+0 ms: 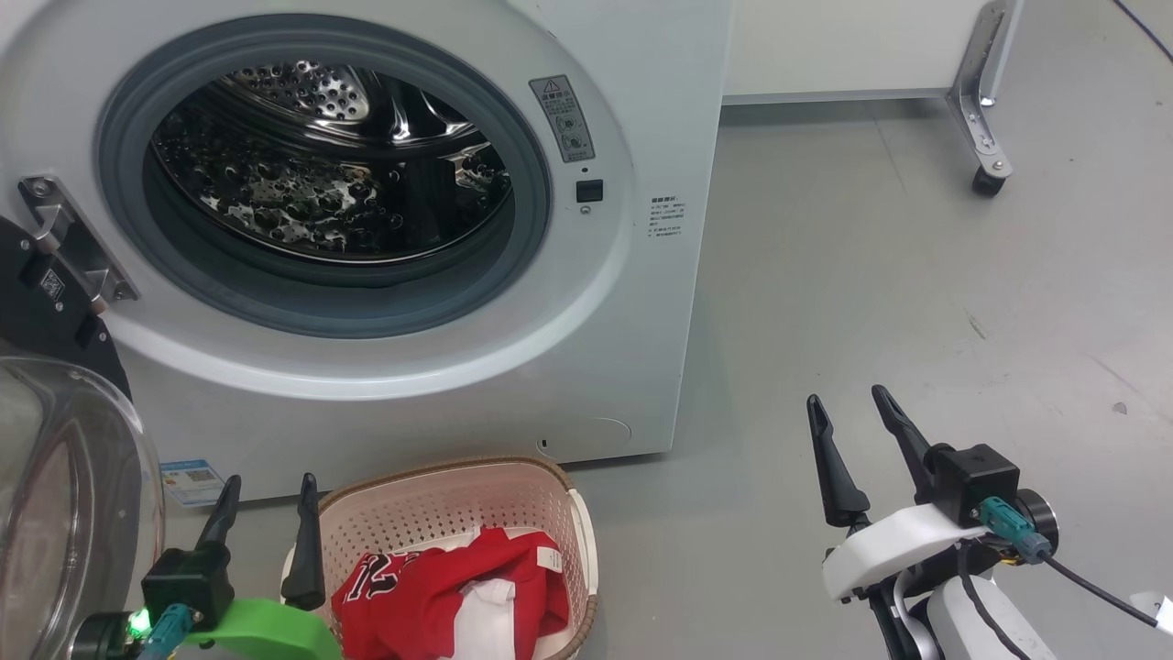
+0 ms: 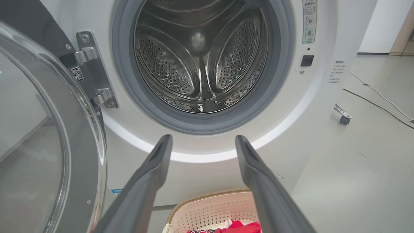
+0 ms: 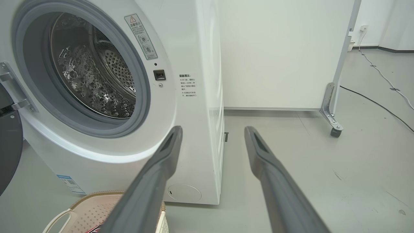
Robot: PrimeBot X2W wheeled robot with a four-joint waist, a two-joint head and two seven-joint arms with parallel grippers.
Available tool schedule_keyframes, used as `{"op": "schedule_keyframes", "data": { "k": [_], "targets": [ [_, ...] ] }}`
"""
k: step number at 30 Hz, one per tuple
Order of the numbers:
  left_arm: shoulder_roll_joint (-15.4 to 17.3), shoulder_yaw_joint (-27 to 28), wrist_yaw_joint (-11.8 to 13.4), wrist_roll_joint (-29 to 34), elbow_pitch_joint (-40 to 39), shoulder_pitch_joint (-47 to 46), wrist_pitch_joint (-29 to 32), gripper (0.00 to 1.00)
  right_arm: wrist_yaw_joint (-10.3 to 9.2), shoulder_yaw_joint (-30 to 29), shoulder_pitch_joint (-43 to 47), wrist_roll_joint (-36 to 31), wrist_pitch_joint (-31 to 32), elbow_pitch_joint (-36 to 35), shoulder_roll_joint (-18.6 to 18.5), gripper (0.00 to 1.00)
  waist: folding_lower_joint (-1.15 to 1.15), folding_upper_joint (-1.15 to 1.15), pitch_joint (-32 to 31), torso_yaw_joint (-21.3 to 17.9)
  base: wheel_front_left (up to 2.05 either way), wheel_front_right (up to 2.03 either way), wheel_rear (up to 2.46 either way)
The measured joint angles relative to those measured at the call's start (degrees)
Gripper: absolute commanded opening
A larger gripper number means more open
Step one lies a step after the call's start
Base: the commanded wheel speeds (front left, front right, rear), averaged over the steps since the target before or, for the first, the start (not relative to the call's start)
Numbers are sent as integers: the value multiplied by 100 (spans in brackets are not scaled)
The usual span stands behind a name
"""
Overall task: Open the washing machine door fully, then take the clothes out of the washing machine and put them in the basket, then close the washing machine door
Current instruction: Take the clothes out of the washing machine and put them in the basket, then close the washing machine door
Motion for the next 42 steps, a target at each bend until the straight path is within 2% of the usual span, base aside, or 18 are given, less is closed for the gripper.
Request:
{"op": "schedule_keyframes", "data": {
  "k": [42],
  "targets": [
    [34, -70, 201, 198, -1214, 598, 565, 100, 53, -69, 109, -78, 0, -88, 23, 100, 0, 0, 11, 53, -3, 8, -5]
  ]
}}
